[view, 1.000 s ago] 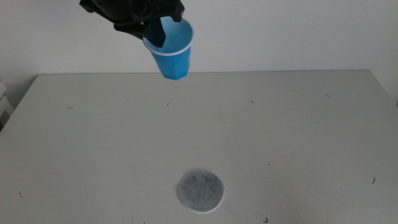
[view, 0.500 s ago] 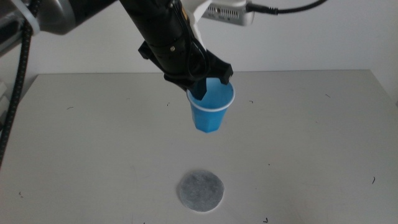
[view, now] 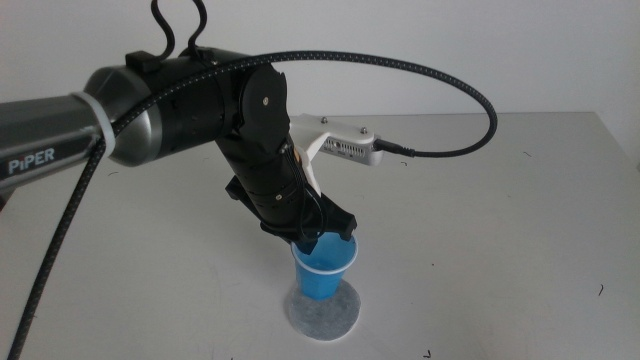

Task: Place an empty cup on a cup mat.

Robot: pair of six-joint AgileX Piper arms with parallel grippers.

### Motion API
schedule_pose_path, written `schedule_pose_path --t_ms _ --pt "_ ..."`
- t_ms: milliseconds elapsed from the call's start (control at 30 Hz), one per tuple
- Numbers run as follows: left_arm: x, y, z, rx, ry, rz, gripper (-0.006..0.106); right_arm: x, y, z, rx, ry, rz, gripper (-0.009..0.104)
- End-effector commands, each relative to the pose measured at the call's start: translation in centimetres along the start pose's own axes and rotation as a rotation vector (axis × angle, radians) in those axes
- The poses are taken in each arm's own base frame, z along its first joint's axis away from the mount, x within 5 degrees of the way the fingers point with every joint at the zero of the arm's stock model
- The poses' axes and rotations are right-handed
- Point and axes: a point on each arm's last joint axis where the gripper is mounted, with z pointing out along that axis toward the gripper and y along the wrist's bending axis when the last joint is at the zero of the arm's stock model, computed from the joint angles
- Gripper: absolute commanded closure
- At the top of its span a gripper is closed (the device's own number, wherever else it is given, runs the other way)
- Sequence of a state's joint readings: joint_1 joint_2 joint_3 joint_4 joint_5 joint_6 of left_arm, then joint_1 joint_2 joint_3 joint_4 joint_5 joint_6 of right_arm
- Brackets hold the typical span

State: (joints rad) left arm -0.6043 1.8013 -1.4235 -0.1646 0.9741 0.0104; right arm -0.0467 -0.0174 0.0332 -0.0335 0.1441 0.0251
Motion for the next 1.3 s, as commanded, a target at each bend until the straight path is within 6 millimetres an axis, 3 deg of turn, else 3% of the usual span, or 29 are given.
schedule_pose_path --t_ms 0,333,733,833,1000,1100,1167,1267 --pt "-0.2 -0.6 -1.4 0.029 -0.117 -0.019 0.100 -1.2 0.0 -0.3 -0.002 -0.109 -0.017 0.001" --pt "1.4 0.0 1.5 0.030 -0.147 -0.060 0.100 -1.2 0.0 -0.3 -0.002 -0.109 -0.017 0.001" --pt "2.0 0.2 2.4 0.029 -0.144 -0.072 0.098 -1.2 0.0 -0.3 -0.002 -0.109 -0.017 0.001" --pt "2.1 0.2 2.4 0.030 -0.126 -0.072 0.078 -1.2 0.0 -0.3 -0.002 -0.109 -0.017 0.001" --pt "2.2 0.2 2.0 0.031 -0.124 -0.072 0.030 -1.2 0.0 -0.3 -0.002 -0.109 -0.017 0.001" --pt "2.4 0.0 0.8 0.034 -0.136 -0.046 0.007 -1.2 0.0 -0.3 -0.002 -0.109 -0.017 0.001" --pt "2.5 -0.2 -0.8 0.037 -0.169 -0.016 -0.003 -1.2 0.0 -0.3 -0.002 -0.109 -0.017 0.001" --pt "2.9 -0.6 -3.8 0.050 -0.242 -0.002 -0.005 -1.2 0.0 -0.3 -0.002 -0.109 -0.017 0.001"
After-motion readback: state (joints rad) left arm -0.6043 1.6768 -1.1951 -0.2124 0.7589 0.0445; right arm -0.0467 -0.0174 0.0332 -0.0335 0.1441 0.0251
